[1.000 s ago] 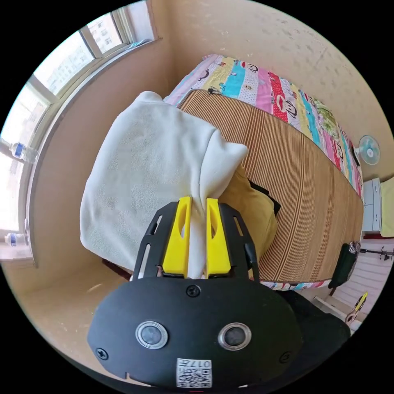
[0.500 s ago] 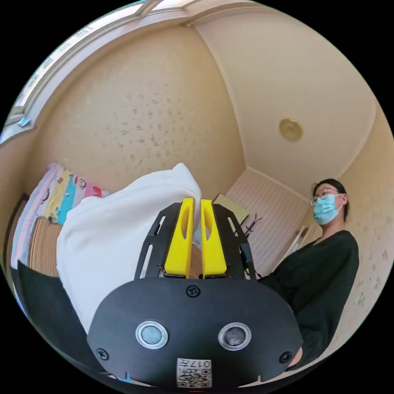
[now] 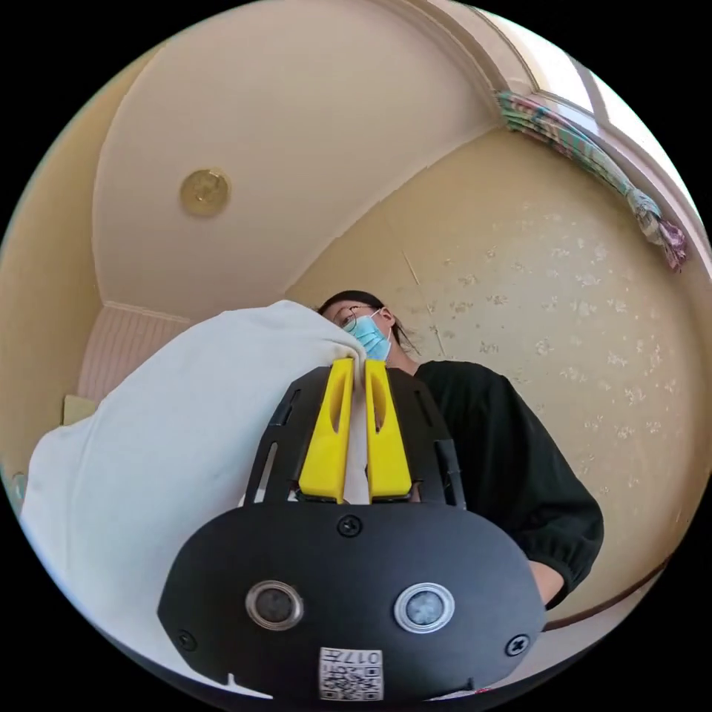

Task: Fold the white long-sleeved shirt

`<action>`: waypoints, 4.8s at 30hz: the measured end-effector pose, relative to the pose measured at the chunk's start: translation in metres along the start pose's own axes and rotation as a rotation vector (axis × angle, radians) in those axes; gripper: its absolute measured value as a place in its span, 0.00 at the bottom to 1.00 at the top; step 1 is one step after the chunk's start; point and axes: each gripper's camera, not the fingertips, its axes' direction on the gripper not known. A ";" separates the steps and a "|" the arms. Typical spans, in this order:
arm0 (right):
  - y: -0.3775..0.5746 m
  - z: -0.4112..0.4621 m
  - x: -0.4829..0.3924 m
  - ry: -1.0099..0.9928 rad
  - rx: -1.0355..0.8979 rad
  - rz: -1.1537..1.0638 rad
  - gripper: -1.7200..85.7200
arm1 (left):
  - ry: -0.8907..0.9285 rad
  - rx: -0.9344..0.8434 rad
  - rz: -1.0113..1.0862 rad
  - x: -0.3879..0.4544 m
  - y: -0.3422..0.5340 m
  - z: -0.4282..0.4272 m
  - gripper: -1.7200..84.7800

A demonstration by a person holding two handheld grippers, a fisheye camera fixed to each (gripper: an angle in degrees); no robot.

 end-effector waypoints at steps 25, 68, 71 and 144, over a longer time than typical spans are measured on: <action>-0.002 0.003 -0.206 0.378 0.153 -0.345 0.05 | -0.895 -0.294 -0.709 -0.054 0.161 0.064 0.06; 0.019 0.027 -0.181 0.307 0.004 -0.430 0.07 | -1.262 -0.518 -0.207 -0.028 0.114 0.221 0.01; 0.032 0.019 -0.144 0.252 -0.086 -0.292 0.11 | -1.261 -0.482 -0.196 -0.018 0.095 0.212 0.01; 0.028 0.169 0.305 0.929 -1.022 0.254 0.06 | -2.525 -0.215 -1.168 -0.049 0.273 -0.422 0.13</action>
